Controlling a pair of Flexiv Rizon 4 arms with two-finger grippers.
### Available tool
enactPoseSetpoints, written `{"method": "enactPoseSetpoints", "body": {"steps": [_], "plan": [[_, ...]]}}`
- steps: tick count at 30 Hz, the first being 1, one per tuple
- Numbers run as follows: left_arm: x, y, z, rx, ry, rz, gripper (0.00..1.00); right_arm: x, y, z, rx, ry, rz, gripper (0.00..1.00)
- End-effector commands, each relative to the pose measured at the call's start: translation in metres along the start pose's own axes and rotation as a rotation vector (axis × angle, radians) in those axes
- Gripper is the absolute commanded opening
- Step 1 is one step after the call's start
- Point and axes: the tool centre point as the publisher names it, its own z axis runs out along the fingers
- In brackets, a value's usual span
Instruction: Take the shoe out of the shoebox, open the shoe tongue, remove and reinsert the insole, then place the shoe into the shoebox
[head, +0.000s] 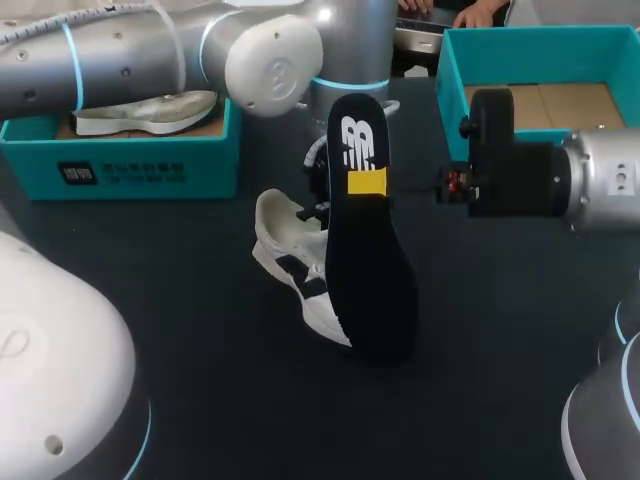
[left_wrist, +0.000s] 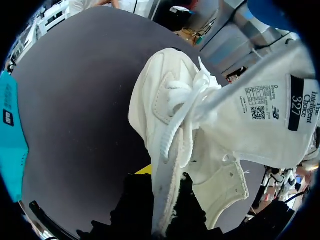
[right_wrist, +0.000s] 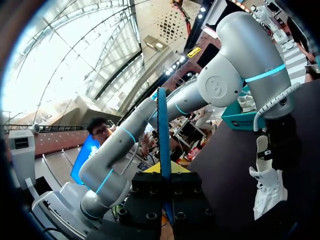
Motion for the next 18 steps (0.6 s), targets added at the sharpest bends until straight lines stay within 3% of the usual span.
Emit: {"method": "enactPoseSetpoints", "body": {"steps": [1,8,12,18], "plan": [[-0.007,-0.001,-0.003,-0.105,0.285,0.502,0.0,0.0,0.0,0.003,0.0,-0.002,0.001,0.0],[-0.007,-0.001,-0.003,-0.105,0.285,0.502,0.0,0.0,0.0,0.003,0.0,-0.002,0.001,0.0],[-0.019,-0.004,0.0,-0.185,0.251,0.606,0.0,0.0,0.0,0.003,0.0,-0.002,0.001,0.0],[-0.037,-0.006,0.007,-0.268,0.191,0.595,0.0,0.0,0.0,0.003,0.0,-0.002,0.001,0.0]]}}
